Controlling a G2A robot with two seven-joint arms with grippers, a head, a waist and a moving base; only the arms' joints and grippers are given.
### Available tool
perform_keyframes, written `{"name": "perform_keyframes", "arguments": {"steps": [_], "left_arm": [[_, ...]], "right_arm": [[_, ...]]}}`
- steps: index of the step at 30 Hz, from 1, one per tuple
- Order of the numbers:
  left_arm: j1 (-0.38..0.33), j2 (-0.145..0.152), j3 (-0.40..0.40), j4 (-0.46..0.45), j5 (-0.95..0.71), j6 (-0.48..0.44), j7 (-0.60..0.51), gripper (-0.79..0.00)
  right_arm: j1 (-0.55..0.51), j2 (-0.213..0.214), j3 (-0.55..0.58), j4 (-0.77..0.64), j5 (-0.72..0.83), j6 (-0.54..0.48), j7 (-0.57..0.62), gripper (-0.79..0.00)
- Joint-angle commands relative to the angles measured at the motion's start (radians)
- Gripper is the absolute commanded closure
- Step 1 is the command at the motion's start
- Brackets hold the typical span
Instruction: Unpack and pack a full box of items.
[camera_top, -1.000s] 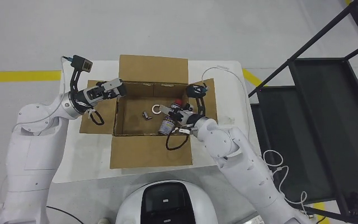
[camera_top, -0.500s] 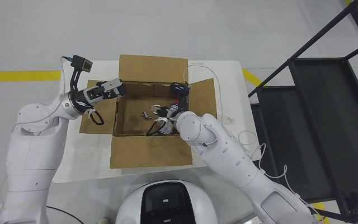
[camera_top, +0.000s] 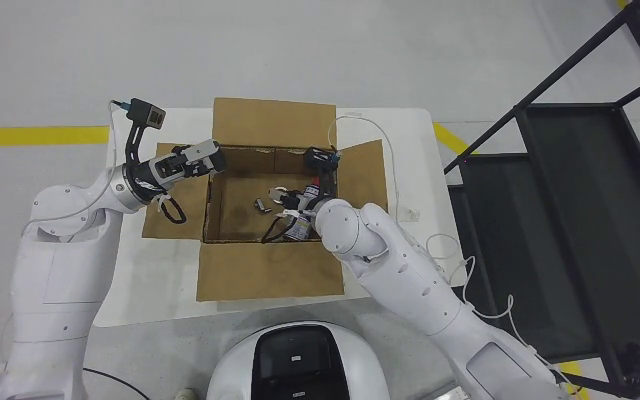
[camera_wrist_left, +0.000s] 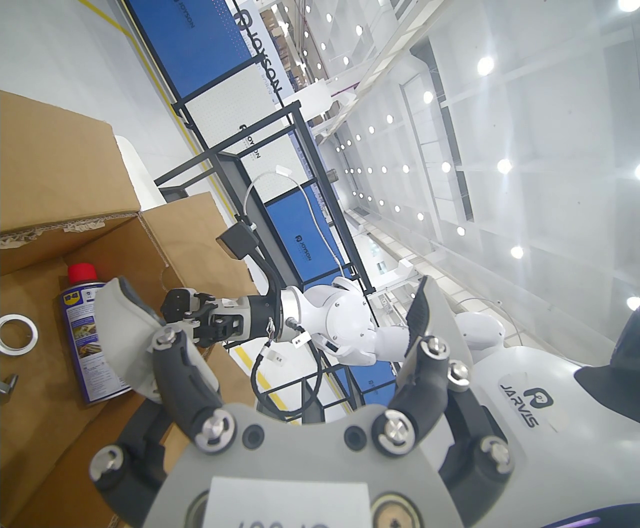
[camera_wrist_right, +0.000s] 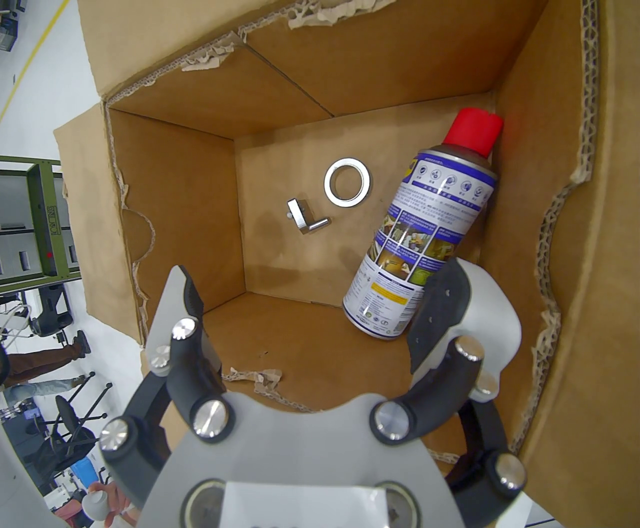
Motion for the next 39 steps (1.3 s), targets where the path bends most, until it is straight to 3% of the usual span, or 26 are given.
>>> {"name": "perform_keyframes", "arguments": {"steps": [1, 5, 6, 7, 8, 9, 15, 20, 24, 27, 29, 33, 39], "left_arm": [[0.0, 0.0, 0.0, 0.0, 0.0, 0.0, 0.0, -0.785], [0.0, 0.0, 0.0, 0.0, 0.0, 0.0, 0.0, -0.785], [0.0, 0.0, 0.0, 0.0, 0.0, 0.0, 0.0, -0.785], [0.0, 0.0, 0.0, 0.0, 0.0, 0.0, 0.0, -0.785], [0.0, 0.0, 0.0, 0.0, 0.0, 0.0, 0.0, -0.785], [0.0, 0.0, 0.0, 0.0, 0.0, 0.0, 0.0, -0.785], [0.0, 0.0, 0.0, 0.0, 0.0, 0.0, 0.0, -0.785], [0.0, 0.0, 0.0, 0.0, 0.0, 0.0, 0.0, -0.785], [0.0, 0.0, 0.0, 0.0, 0.0, 0.0, 0.0, -0.785], [0.0, 0.0, 0.0, 0.0, 0.0, 0.0, 0.0, -0.785], [0.0, 0.0, 0.0, 0.0, 0.0, 0.0, 0.0, -0.785], [0.0, 0.0, 0.0, 0.0, 0.0, 0.0, 0.0, -0.785], [0.0, 0.0, 0.0, 0.0, 0.0, 0.0, 0.0, -0.785]], "right_arm": [[0.006, -0.001, -0.017, 0.015, -0.021, 0.009, 0.029, -0.785], [0.05, -0.009, -0.05, 0.068, -0.05, 0.02, 0.086, -0.785], [0.058, -0.012, -0.052, 0.077, -0.044, 0.019, 0.087, -0.699], [0.064, -0.015, -0.054, 0.088, -0.038, 0.017, 0.085, -0.486], [0.07, -0.018, -0.058, 0.1, -0.035, 0.016, 0.083, -0.348], [0.075, -0.021, -0.06, 0.111, -0.03, 0.016, 0.081, -0.329], [0.117, -0.038, -0.086, 0.193, -0.049, 0.057, 0.087, -0.382], [0.142, -0.052, -0.104, 0.248, -0.053, 0.088, 0.094, -0.508], [0.157, -0.061, -0.123, 0.284, -0.077, 0.124, 0.1, -0.548], [0.167, -0.068, -0.138, 0.299, -0.094, 0.157, 0.11, -0.61], [0.17, -0.072, -0.143, 0.296, -0.1, 0.17, 0.119, -0.702], [0.172, -0.078, -0.143, 0.31, -0.097, 0.179, 0.13, -0.779], [0.18, -0.094, -0.139, 0.357, -0.063, 0.161, 0.107, -0.773]]}}
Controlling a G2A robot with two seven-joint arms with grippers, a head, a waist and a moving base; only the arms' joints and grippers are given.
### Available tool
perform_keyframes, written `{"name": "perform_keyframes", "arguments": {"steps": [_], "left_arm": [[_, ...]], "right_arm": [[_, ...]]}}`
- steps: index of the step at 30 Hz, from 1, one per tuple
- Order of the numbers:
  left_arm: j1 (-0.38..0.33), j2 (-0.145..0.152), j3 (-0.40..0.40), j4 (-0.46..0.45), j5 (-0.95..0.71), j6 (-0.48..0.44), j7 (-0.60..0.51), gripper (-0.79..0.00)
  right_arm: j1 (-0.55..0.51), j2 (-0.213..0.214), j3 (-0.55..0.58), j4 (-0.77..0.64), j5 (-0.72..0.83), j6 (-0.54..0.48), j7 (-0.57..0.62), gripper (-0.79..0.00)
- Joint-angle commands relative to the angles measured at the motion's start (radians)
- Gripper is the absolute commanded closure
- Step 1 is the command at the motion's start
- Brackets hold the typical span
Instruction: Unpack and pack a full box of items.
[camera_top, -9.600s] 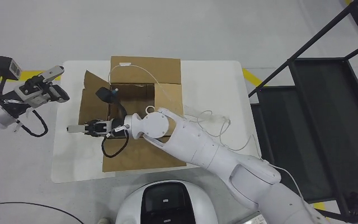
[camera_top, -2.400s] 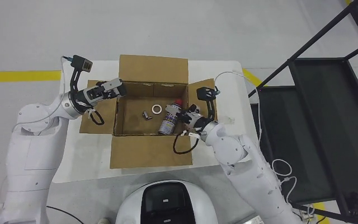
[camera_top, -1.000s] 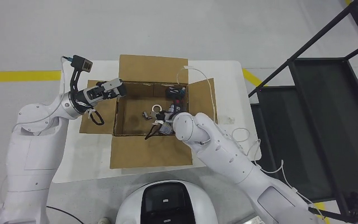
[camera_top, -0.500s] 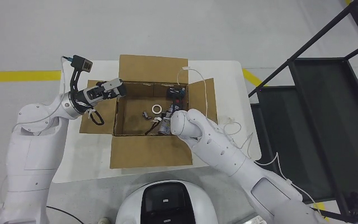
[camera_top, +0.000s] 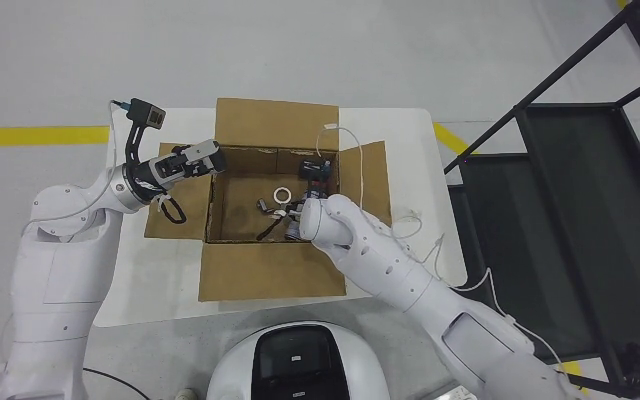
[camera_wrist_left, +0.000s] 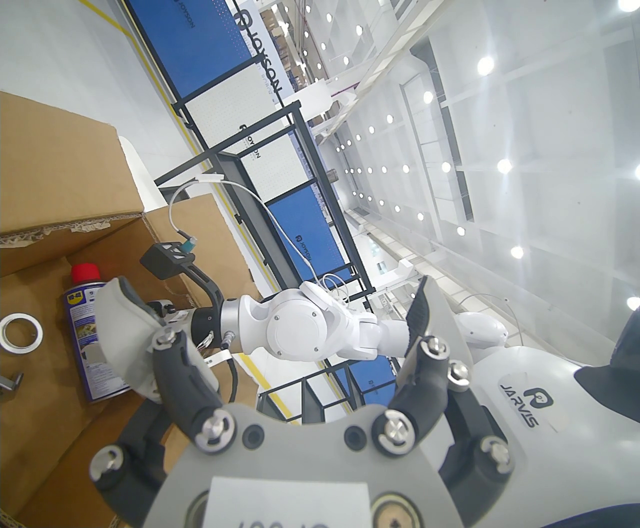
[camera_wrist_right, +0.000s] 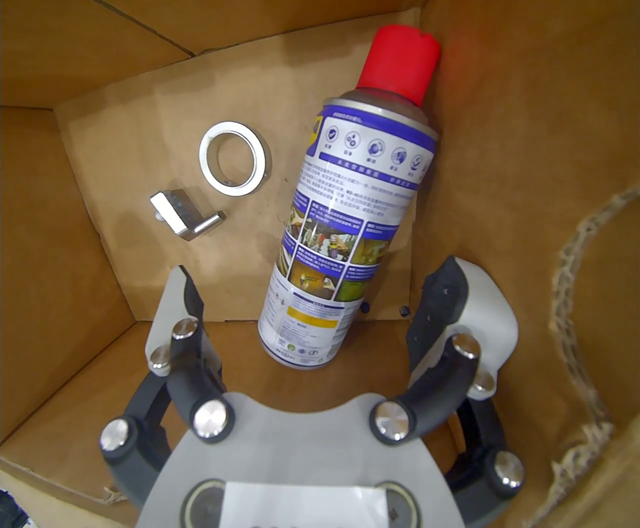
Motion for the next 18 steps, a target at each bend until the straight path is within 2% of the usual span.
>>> {"name": "perform_keyframes", "arguments": {"steps": [1, 3, 10, 18], "left_arm": [[0.0, 0.0, 0.0, 0.0, 0.0, 0.0, 0.0, -0.785], [0.0, 0.0, 0.0, 0.0, 0.0, 0.0, 0.0, -0.785], [0.0, 0.0, 0.0, 0.0, 0.0, 0.0, 0.0, -0.785], [0.0, 0.0, 0.0, 0.0, 0.0, 0.0, 0.0, -0.785]], "right_arm": [[0.004, -0.006, -0.001, 0.018, 0.011, -0.005, -0.01, -0.767], [0.009, -0.013, -0.002, 0.035, 0.023, -0.011, -0.021, -0.73], [0.032, -0.037, -0.005, 0.106, 0.059, -0.029, -0.055, -0.671], [0.053, -0.065, -0.015, 0.185, 0.096, -0.046, -0.085, -0.77]]}}
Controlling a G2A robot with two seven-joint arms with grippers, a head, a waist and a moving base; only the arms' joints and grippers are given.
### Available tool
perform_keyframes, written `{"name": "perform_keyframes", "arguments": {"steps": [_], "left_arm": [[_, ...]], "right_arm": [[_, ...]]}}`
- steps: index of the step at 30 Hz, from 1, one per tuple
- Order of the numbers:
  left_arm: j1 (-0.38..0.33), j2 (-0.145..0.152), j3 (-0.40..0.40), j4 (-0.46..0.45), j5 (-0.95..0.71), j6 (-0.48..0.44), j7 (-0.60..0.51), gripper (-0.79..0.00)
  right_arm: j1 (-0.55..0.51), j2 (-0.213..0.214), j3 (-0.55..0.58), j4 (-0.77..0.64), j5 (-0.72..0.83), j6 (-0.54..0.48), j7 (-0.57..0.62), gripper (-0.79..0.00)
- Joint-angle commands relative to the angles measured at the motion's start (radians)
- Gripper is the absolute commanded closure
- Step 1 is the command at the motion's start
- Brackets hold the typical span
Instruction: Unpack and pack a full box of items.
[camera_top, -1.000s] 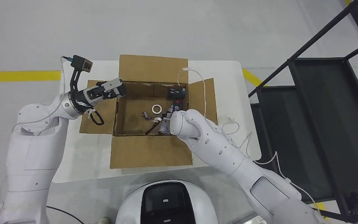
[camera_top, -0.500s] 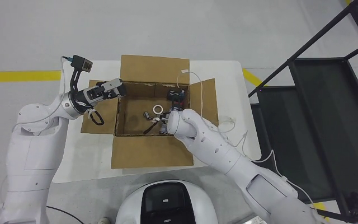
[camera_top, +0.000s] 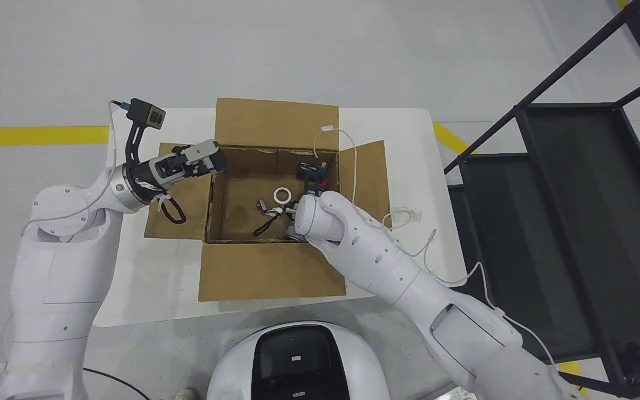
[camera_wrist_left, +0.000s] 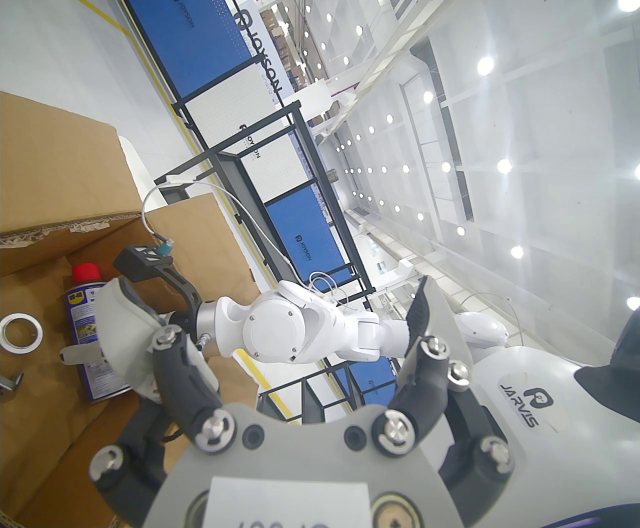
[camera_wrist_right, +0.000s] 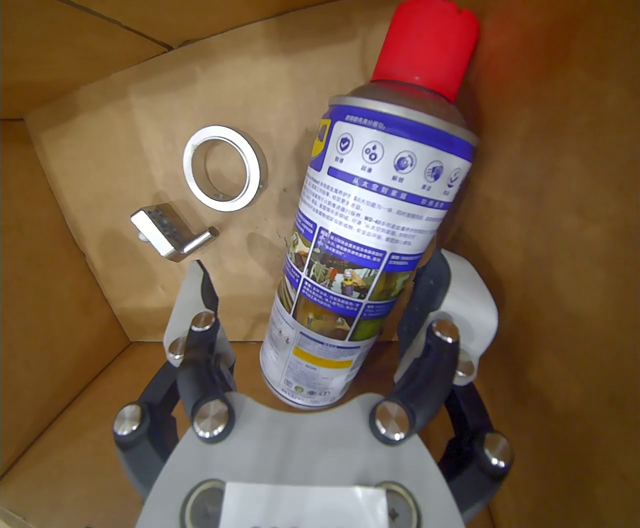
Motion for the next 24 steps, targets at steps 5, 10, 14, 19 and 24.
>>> {"name": "perform_keyframes", "arguments": {"steps": [5, 10, 14, 19, 24], "left_arm": [[0.0, 0.0, 0.0, 0.0, 0.0, 0.0, 0.0, -0.785], [0.0, 0.0, 0.0, 0.0, 0.0, 0.0, 0.0, -0.785], [0.0, 0.0, 0.0, 0.0, 0.0, 0.0, 0.0, -0.785], [0.0, 0.0, 0.0, 0.0, 0.0, 0.0, 0.0, -0.785], [0.0, 0.0, 0.0, 0.0, 0.0, 0.0, 0.0, -0.785]], "right_arm": [[0.015, -0.018, -0.008, 0.044, 0.012, -0.007, -0.016, -0.314], [0.016, -0.024, -0.006, 0.047, 0.009, -0.005, -0.022, 0.0], [0.001, -0.022, 0.007, 0.017, -0.01, -0.015, -0.05, 0.0], [-0.048, -0.006, 0.035, -0.094, -0.057, -0.022, -0.081, 0.0], [-0.126, 0.023, 0.079, -0.242, -0.127, -0.039, -0.076, 0.0]]}}
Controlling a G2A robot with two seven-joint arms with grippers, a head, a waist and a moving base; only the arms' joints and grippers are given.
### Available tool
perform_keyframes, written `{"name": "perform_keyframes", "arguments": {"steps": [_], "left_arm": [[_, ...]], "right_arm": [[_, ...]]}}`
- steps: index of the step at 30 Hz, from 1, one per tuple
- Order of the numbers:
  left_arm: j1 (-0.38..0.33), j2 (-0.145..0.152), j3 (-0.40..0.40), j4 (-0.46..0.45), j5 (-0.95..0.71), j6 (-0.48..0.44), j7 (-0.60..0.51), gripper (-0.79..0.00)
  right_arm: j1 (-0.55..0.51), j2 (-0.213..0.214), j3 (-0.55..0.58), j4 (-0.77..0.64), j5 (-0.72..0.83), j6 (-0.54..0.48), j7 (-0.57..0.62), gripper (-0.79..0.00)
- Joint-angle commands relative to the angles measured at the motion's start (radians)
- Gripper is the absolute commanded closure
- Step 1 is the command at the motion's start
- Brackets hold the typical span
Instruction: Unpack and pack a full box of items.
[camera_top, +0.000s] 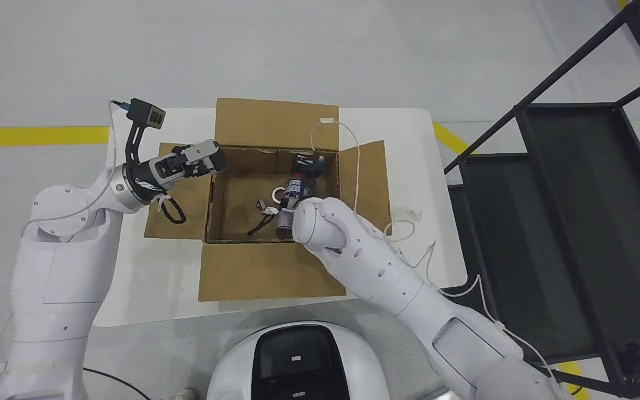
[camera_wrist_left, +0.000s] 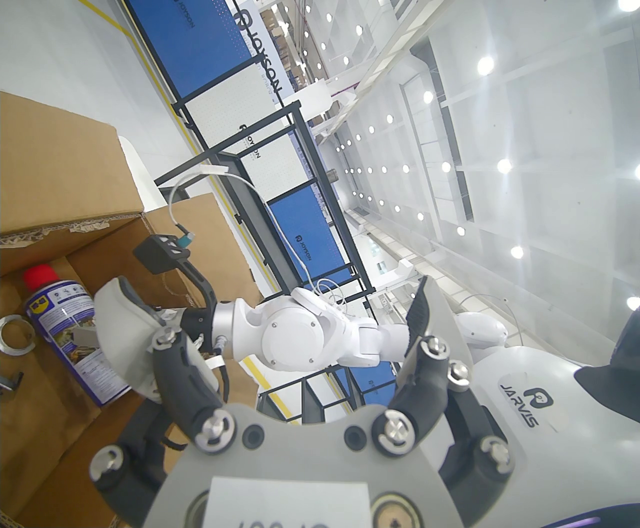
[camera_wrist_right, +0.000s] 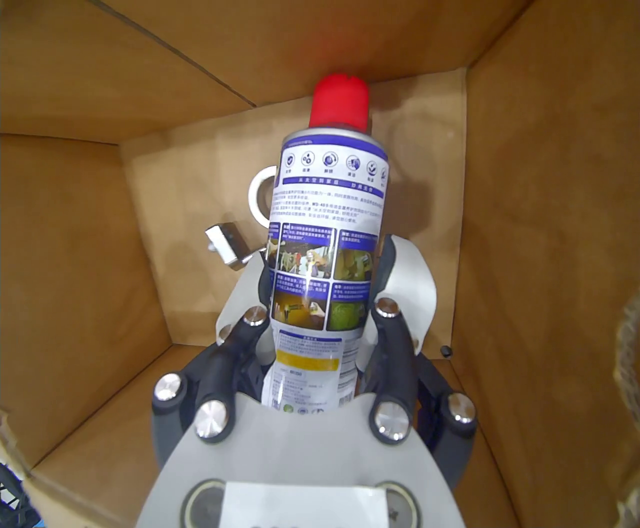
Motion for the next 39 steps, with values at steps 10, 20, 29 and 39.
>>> {"name": "perform_keyframes", "arguments": {"steps": [10, 20, 29, 39], "left_arm": [[0.0, 0.0, 0.0, 0.0, 0.0, 0.0, 0.0, -0.785], [0.0, 0.0, 0.0, 0.0, 0.0, 0.0, 0.0, -0.785], [0.0, 0.0, 0.0, 0.0, 0.0, 0.0, 0.0, -0.785], [0.0, 0.0, 0.0, 0.0, 0.0, 0.0, 0.0, -0.785]], "right_arm": [[-0.09, 0.035, 0.075, -0.104, -0.073, -0.05, 0.063, 0.0], [-0.056, 0.017, 0.067, -0.048, -0.046, -0.074, 0.06, -0.785], [-0.029, -0.003, 0.05, 0.002, -0.012, -0.092, 0.059, -0.785], [0.044, -0.041, 0.022, 0.168, 0.064, -0.11, 0.053, -0.785]]}}
